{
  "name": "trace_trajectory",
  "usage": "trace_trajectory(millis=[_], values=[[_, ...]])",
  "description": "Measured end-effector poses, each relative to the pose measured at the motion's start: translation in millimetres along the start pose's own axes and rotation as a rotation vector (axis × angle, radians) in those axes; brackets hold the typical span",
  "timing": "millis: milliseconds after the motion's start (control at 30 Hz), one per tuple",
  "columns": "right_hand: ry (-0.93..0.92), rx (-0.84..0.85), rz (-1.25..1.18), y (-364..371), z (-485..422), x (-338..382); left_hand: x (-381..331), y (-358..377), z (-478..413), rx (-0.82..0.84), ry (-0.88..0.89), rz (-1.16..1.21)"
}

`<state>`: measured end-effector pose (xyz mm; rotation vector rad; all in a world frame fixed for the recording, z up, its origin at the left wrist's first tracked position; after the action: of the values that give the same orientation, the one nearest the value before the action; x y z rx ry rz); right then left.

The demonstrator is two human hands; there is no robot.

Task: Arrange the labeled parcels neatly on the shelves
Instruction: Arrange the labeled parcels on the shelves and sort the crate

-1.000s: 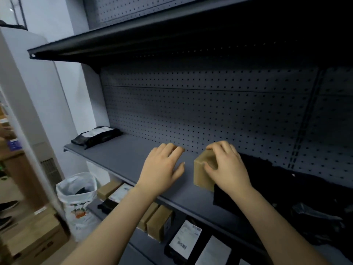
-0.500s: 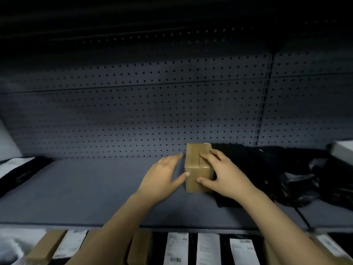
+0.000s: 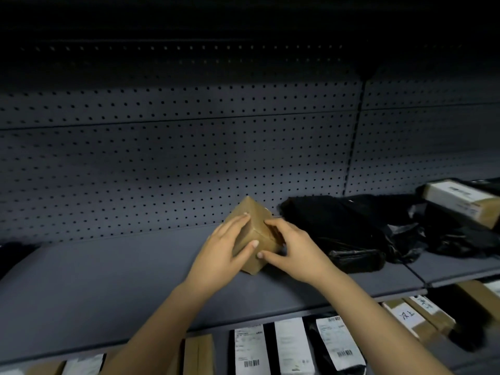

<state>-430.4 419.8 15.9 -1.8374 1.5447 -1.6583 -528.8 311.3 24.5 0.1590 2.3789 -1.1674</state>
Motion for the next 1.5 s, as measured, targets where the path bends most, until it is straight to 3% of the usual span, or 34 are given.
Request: trace_trajectory(millis=[133, 433, 900, 1200, 1333, 1500], values=[[-0.018, -0.016, 0.029, 0.4, -1.1, 2.1, 8.3, -1.2, 5.2, 0.016, -0.022, 0.014], [-0.097, 0.048, 0.137, -3.6, -1.8, 0.5, 52.0, 16.6, 29.0, 0.05, -0.422, 0.274], [0.009, -0.007, 0.008, 3.8, 0.5, -21.0, 31.6, 15.8, 17.2, -0.018, -0.294, 0.25], [-0.141, -0.002, 0.21, -16.0, -2.0, -4.6, 7.3, 20.5, -2.8, 0.089, -0.111, 0.121], [-0.098, 0.014, 0.239, -20.4, -1.1, -11.6, 21.4, 26.3, 1.1, 0.03, -0.256, 0.204], [-0.115, 0.027, 0.194, -23.0, 0.2, -13.7, 30.8, 45.8, 11.1, 0.075, -0.358, 0.333]])
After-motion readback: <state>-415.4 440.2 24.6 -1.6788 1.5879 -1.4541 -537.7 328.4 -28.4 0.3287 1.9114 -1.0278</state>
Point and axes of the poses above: each hand's wrist, its own z-axis away from the middle knuckle, its own y-axis out of the palm, x = y × z, the point moved 9 cm from there along -z, towards the middle knuckle, and after that the axes turned 1 degree about y, right-handed, at the moved point
